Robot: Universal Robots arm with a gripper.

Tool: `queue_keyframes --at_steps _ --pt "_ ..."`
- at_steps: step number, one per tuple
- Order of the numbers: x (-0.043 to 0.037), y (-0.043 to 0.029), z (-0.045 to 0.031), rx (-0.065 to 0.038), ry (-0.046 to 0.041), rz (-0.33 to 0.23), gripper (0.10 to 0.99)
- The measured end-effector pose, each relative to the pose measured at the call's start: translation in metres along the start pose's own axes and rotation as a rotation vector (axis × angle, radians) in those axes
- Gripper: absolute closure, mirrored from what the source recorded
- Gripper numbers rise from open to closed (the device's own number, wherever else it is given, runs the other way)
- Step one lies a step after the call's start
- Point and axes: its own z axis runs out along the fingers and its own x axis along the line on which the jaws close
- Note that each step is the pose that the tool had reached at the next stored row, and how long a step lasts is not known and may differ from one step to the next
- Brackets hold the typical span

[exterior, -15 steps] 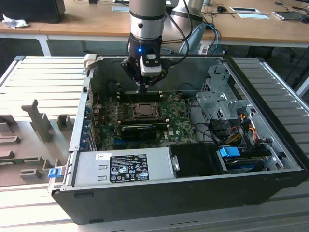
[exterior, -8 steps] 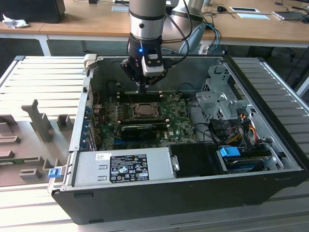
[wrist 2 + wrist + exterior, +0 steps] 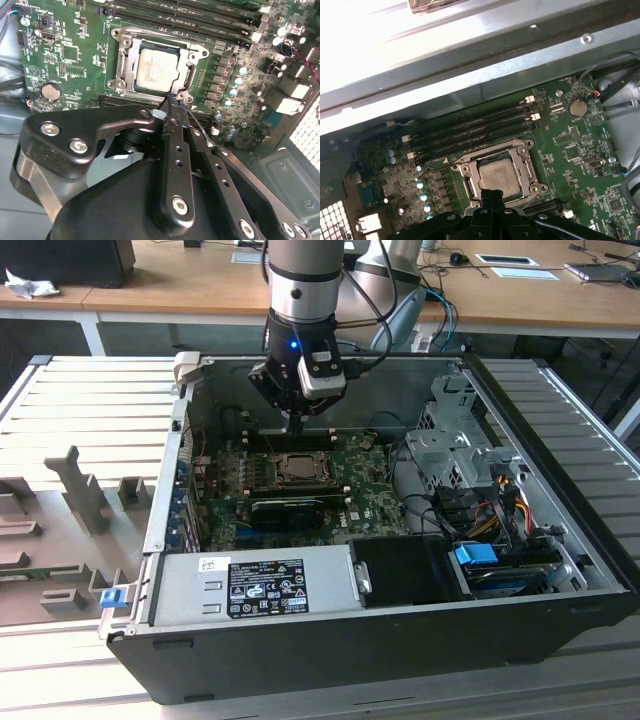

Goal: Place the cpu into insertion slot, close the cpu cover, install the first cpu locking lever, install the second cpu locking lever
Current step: 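Install the first cpu locking lever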

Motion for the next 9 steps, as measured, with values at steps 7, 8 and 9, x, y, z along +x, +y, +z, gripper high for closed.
queue_keyframes --at_steps 7,8,9 --pt "0.0000 0.0000 0.0000 0.001 0.0019 -0.060 0.980" --pt "0.0000 0.0000 0.0000 0.002 0.0024 -0.079 0.980" --pt "0.0000 0.0000 0.0000 0.002 0.0026 -0.086 0.980"
